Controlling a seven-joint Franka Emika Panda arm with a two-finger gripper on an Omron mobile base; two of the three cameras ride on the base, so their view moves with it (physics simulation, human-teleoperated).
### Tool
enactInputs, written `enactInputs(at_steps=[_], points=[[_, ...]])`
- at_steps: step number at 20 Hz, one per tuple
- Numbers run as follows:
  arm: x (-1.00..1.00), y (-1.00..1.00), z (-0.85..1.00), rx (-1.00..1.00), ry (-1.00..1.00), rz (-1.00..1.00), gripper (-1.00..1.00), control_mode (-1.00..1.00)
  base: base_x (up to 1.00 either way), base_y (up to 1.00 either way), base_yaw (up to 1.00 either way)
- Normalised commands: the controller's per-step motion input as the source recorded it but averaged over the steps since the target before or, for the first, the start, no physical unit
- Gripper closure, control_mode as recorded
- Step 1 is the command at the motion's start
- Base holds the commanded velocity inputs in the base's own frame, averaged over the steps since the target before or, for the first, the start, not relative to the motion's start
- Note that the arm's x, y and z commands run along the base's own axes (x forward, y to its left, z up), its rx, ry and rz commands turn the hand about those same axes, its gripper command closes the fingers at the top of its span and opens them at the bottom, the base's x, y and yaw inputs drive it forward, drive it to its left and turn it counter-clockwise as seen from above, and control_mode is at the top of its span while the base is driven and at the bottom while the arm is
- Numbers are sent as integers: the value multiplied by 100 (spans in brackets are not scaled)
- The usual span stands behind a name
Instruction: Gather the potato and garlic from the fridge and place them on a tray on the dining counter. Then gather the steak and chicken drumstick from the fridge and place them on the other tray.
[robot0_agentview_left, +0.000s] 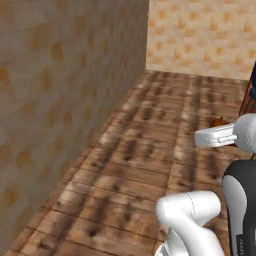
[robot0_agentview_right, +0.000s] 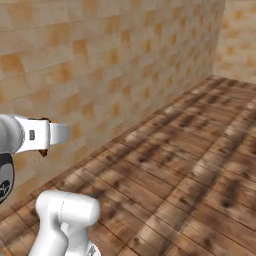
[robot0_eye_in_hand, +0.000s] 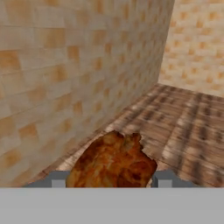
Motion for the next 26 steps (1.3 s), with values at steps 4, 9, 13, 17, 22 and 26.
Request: enactInputs(at_steps=[4, 9, 13, 17, 22, 26], points=[[0, 0, 0, 0, 0, 0, 100, 100, 100, 74, -55], [0, 0, 0, 0, 0, 0, 100, 100, 87, 56, -59], [0, 0, 0, 0, 0, 0, 100, 100, 58, 37, -67], [0, 0, 0, 0, 0, 0, 100, 100, 66, 35, -65], [0, 0, 0, 0, 0, 0, 100, 100, 59, 29, -64], [0, 0, 0, 0, 0, 0, 100, 100, 71, 39, -61]])
